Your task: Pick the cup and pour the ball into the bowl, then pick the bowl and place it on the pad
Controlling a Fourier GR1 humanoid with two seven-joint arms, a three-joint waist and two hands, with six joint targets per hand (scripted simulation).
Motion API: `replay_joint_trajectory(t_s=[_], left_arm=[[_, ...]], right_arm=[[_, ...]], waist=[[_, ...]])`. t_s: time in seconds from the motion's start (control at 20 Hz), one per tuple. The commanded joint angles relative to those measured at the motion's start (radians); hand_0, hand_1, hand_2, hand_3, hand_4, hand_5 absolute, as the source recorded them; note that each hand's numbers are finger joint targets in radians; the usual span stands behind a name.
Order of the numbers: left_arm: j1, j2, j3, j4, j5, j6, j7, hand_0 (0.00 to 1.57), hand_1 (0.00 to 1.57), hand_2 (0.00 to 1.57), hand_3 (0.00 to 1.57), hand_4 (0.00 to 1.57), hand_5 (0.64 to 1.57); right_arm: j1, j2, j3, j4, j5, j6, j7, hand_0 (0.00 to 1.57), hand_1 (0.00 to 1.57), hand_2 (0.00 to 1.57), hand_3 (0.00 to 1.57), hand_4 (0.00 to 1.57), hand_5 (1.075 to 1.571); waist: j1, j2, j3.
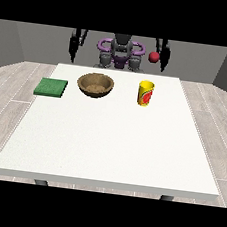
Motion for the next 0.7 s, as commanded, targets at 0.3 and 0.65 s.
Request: replay_joint_trajectory(t_s=[0.3, 0.65], left_arm=[[0.126, -0.057, -0.01, -0.132, 0.113, -0.03, 0.018, 0.0, 0.0, 0.0, 0.0, 0.0, 1.524], [0.144, -0.072, -0.176, -0.349, 0.077, 0.069, 0.102, 0.0, 0.0, 0.0, 0.0, 0.0, 1.507]], right_arm=[[0.154, 0.041, -0.066, -0.061, -0.141, 0.032, -0.05, 0.0, 0.0, 0.0, 0.0, 0.0, 1.568], [0.101, 0.028, -0.099, -0.114, -0.134, 0.017, -0.067, 0.0, 0.0, 0.0, 0.0, 0.0, 1.566]], waist=[[-0.004, -0.33, 0.0139], [0.023, -0.207, 0.0122]])
